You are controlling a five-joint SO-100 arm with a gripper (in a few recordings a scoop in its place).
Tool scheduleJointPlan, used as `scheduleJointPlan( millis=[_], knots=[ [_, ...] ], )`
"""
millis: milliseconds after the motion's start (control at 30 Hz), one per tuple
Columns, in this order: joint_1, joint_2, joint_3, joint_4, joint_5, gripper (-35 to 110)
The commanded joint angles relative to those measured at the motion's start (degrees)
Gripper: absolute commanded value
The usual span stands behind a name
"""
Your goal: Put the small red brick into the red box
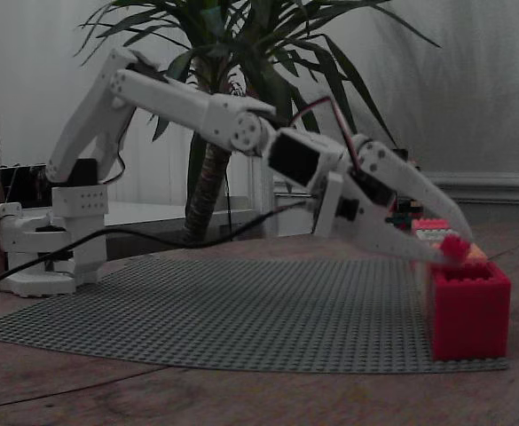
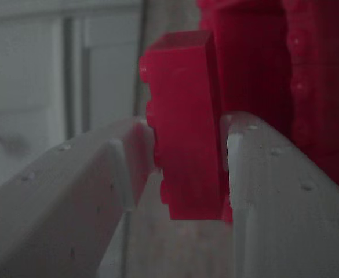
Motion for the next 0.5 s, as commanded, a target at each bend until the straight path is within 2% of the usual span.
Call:
scheduleJointPlan(
  millis=[0, 467],
  knots=[
    [-0.9, 2.5, -1.5, -0.7, -0.4, 8],
    [-1.1, 1.6, -2.1, -1.3, -0.7, 12]
  ],
)
